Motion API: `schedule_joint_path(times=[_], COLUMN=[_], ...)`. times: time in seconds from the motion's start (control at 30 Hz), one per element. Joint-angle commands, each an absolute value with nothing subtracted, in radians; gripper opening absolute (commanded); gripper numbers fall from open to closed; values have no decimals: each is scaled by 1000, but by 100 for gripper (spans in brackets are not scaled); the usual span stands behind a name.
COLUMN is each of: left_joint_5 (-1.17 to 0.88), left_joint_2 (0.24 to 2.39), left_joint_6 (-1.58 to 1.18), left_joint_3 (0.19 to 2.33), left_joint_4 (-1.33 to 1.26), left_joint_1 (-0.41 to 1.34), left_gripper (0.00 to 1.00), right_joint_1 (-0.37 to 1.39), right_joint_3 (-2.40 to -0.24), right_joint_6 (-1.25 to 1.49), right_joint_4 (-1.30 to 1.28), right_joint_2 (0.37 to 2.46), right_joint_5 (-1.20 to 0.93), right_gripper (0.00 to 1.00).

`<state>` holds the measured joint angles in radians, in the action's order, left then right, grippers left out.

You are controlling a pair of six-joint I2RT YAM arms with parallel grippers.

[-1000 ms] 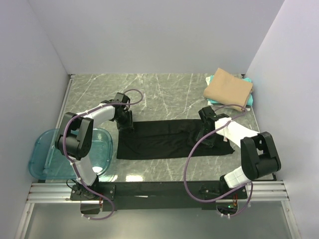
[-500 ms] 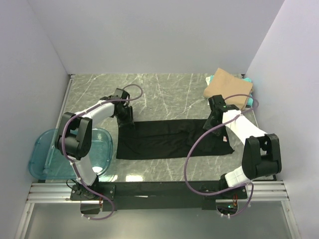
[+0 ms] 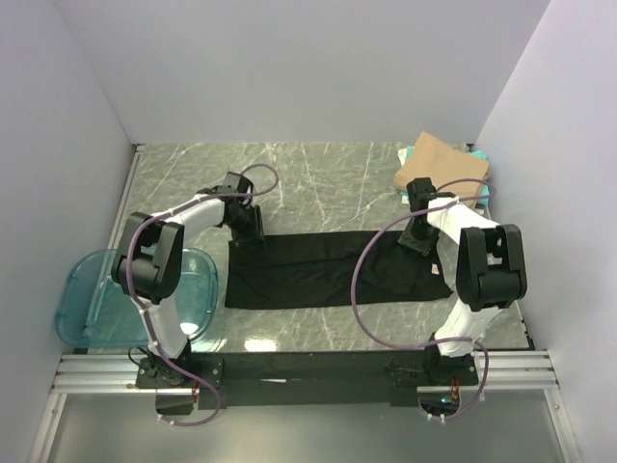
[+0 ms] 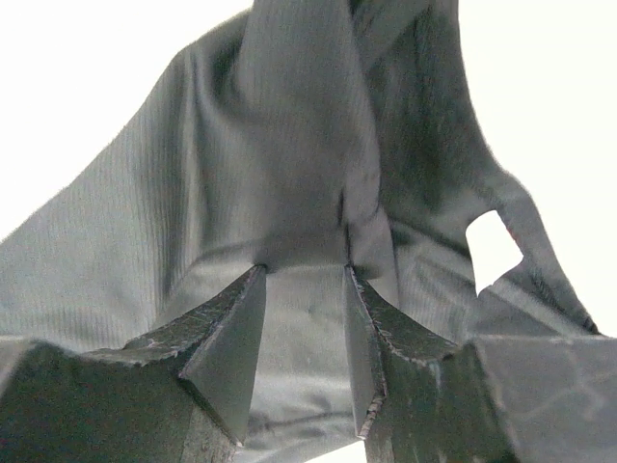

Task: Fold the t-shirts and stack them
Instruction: Fold the tshirt

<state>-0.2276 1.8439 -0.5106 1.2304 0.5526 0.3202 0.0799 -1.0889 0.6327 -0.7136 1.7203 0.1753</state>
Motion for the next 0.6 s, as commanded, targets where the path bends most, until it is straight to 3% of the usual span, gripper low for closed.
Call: schedule_joint_path(times=[0.0, 0.57], left_joint_5=[-256, -156], left_joint_2=[1847, 1764], left_joint_6=[-531, -551], left_joint_3=[1187, 982], left_joint_4=[520, 505], left_joint_1=[324, 325], left_gripper=[40, 39], right_joint_1=[57, 5], right_joint_3=[-1160, -1193], right_joint_6=[618, 540], right_joint_4=[-687, -670], right_joint_2=[1755, 1853], right_joint_5=[222, 302], right_gripper=[45, 45])
